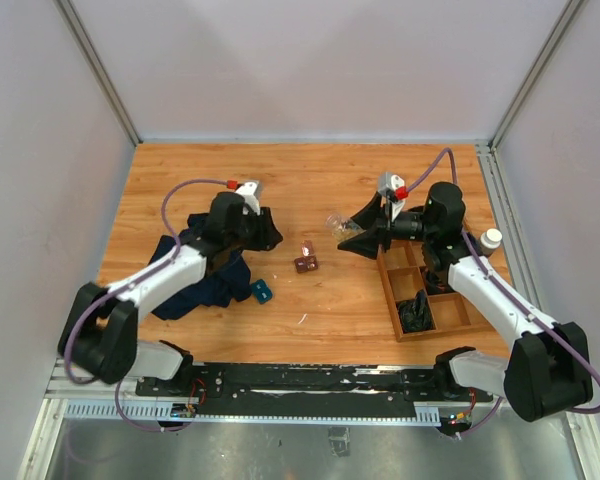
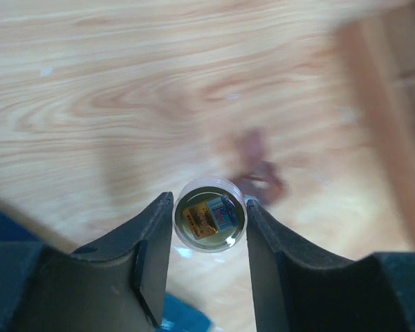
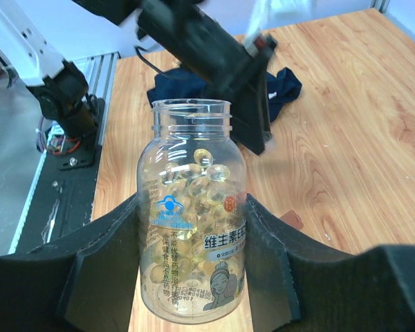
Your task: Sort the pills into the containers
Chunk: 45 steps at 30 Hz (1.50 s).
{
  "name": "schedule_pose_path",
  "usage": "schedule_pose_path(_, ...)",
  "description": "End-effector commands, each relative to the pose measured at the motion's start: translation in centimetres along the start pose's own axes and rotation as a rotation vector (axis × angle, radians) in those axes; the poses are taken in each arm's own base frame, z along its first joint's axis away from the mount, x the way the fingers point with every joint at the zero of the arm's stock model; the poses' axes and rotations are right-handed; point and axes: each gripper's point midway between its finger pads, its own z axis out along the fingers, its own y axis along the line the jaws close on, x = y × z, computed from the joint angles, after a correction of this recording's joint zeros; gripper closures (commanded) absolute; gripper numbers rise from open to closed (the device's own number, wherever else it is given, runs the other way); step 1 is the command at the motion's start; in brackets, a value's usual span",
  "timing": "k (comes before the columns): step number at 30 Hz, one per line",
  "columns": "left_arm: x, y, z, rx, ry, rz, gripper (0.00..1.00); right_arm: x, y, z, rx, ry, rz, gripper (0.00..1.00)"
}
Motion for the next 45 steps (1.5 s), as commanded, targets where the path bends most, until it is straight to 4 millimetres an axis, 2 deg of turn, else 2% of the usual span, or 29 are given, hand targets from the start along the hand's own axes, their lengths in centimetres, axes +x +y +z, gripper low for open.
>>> schedule_pose_path(1,-3.6,-9.8,-7.5,0.563,-0.237,-0.054,0.71,-1.3,0.7,-0.8,-0.029,0.008,-0.128,0.93)
schedule_pose_path(4,-3.6,-13.2,-13.1,0.844,-0.319,-0.134,0.71,-1.5,1.1,-1.0,-0.028,0.01,-0.161,0.93)
schedule_pose_path(7,-4.3,-15.4,-17.9,1.053,-0.374,-0.171,0.71,-1.7,1.4,-1.2,-0.028,0.02,-0.178,0.93)
schedule_pose_path(9,-4.7,-16.0,-19.8,1.119,-0.404,-0.183,0.71,-1.5,1.6,-1.1,-0.036,0.027,-0.174,0.93)
schedule_pose_path(11,-4.9,-16.4,-20.8,1.151,-0.426,-0.193,0.71,-1.3,1.8,-0.9,-0.048,0.035,-0.185,0.93)
schedule_pose_path(16,-5.0,-17.1,-20.9,1.16,-0.433,-0.209,0.72,-0.6,2.5,-0.4,-0.074,0.069,-0.202,0.94)
schedule_pose_path(27,-4.4,-17.8,-19.0,1.14,-0.39,-0.232,0.72,0.2,3.5,0.7,-0.108,0.112,-0.232,0.94)
schedule_pose_path(45,-3.6,-17.2,-15.7,1.014,-0.363,-0.26,0.72,1.1,4.6,1.8,-0.137,0.153,-0.265,0.96)
